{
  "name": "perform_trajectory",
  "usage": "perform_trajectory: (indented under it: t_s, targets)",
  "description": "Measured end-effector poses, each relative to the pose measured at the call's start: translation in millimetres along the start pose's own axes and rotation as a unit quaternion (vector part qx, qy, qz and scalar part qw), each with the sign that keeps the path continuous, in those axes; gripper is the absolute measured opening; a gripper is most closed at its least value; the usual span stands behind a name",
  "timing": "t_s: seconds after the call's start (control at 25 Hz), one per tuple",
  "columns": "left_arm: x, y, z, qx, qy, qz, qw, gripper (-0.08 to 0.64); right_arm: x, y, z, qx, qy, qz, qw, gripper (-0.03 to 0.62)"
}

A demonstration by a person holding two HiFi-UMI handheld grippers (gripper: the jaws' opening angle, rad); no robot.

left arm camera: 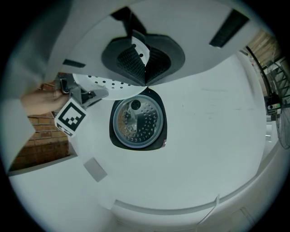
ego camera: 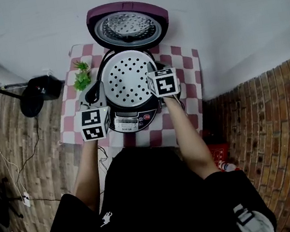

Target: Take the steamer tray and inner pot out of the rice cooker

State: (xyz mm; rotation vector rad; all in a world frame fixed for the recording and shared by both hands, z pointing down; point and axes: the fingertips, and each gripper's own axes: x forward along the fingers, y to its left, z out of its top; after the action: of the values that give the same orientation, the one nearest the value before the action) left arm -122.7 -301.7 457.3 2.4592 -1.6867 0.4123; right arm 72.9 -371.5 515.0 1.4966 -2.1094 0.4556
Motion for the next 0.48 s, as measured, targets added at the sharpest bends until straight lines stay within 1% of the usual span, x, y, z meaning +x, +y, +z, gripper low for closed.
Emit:
perform_trajectory:
  t_s: [0.12, 0.32, 0.48]
  targets:
    - [-2.3, -1.5, 2.7, -0.005, -0.004, 0.001, 1.0, 0.003, -7.8, -3.3, 8.8, 0.006, -0.021, 0.001, 1.0, 0.012]
    - [-6.3, -6.6, 12.9, -0.026, -0.012, -0.002, 0.9996, 0.002, -24.1, -6.6, 22.0, 0.007, -0.048, 0.015, 0.999, 0.012]
    - [-7.5, -14.8, 19.3, -0.017, -0.013, 0.003, 0.9998, 0.003, -40.0, -14.2, 26.1, 0.016, -0.064, 0.025, 0.997, 0.012]
